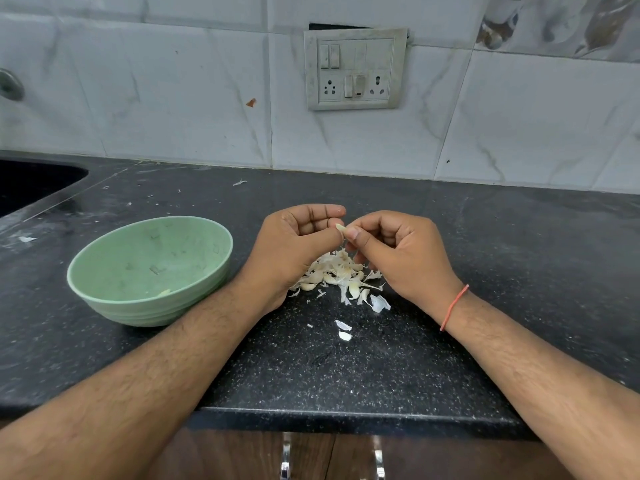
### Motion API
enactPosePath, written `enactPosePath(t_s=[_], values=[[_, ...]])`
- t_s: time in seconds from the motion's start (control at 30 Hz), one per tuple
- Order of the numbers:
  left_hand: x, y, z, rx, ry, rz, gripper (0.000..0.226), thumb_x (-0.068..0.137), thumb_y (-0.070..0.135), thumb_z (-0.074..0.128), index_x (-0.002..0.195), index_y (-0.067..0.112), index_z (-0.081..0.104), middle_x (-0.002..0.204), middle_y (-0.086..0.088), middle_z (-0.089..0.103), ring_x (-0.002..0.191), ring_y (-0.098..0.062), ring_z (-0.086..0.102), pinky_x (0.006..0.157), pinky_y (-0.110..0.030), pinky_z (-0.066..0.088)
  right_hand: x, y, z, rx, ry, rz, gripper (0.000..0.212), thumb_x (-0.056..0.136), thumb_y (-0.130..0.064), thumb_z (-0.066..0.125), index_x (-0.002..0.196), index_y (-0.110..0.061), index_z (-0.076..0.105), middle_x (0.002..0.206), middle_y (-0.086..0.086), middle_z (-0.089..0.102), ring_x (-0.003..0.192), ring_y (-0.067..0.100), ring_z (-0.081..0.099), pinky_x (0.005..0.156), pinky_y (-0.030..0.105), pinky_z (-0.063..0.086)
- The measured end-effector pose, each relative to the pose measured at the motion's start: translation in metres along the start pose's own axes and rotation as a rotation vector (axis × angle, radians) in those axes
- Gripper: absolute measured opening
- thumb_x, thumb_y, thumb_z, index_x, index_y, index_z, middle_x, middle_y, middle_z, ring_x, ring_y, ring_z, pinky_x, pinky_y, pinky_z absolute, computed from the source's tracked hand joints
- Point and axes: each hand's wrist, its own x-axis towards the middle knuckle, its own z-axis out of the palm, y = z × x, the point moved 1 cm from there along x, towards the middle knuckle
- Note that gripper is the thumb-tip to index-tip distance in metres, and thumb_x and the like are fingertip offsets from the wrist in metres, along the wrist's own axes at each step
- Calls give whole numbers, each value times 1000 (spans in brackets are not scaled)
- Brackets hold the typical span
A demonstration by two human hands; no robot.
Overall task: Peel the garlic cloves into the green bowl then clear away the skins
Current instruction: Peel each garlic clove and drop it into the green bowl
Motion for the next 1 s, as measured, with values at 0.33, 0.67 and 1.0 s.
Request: enactPosePath(t_s=[0.33,0.67,1.0], values=[[1,1,-3,70,16,36,34,89,-8,74,115,13,78,98,-5,81,89,-14,73,85,-28,60,1,-2,0,97,-31,90,9,100,-19,74,99,-11,79,79,8,78,68,24,75,59,34,59],[-2,5,-2,102,15,62,25,86,3,84,110,10,79,96,-9,82,87,-14,76,81,-24,61,0,-2,-4,-54,77,-32,5,99,-17,76,95,-18,79,76,-1,77,66,19,76,62,30,60],[-2,4,-4,189,15,104,23,88,5,84,111,11,79,91,-4,81,84,-11,75,82,-26,63,-2,-8,-4,-188,92,-92,6,98,-23,78,94,-27,81,75,-10,76,69,17,76,66,43,64]])
